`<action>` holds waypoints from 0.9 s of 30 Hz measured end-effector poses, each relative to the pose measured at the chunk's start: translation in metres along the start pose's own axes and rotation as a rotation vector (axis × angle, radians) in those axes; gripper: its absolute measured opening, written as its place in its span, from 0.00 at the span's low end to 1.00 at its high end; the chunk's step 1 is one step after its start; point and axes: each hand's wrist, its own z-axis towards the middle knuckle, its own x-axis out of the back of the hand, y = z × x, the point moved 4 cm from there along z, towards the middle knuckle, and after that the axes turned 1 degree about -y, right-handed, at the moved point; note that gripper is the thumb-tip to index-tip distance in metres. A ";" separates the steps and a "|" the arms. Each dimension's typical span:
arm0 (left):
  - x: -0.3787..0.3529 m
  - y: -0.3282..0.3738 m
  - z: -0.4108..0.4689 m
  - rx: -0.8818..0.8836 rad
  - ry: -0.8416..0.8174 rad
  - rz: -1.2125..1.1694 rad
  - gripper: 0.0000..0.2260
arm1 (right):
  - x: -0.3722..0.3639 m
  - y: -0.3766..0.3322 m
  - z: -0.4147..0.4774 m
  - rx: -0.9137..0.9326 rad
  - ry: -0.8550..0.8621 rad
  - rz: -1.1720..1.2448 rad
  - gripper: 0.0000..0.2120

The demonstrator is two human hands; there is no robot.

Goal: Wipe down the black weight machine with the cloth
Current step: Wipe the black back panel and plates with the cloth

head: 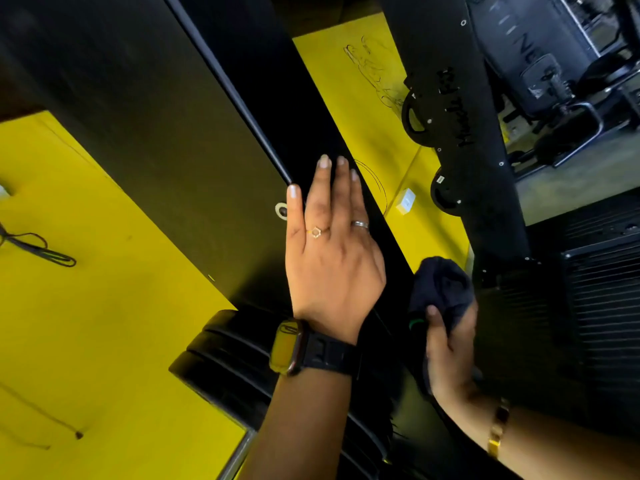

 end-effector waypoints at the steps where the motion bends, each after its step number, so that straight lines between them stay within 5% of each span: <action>1: 0.000 0.000 -0.001 -0.008 -0.008 0.013 0.25 | 0.004 0.003 -0.004 -0.045 0.053 -0.023 0.23; 5: -0.001 -0.001 -0.002 -0.024 0.005 0.035 0.24 | -0.005 -0.007 -0.002 -0.331 0.099 -0.090 0.23; 11: -0.002 0.004 -0.007 -0.044 -0.028 0.024 0.24 | -0.036 -0.051 0.006 -0.005 -0.066 0.003 0.37; 17: -0.009 0.028 -0.031 -0.102 -0.111 0.082 0.26 | -0.009 -0.017 -0.009 0.049 -0.116 0.026 0.27; 23: -0.018 0.057 -0.062 -0.081 -0.180 0.038 0.26 | 0.043 0.039 -0.027 -0.290 -0.025 -0.153 0.28; 27: -0.021 0.065 -0.072 -0.034 -0.180 0.013 0.26 | 0.034 0.034 -0.012 -0.556 -0.010 0.009 0.09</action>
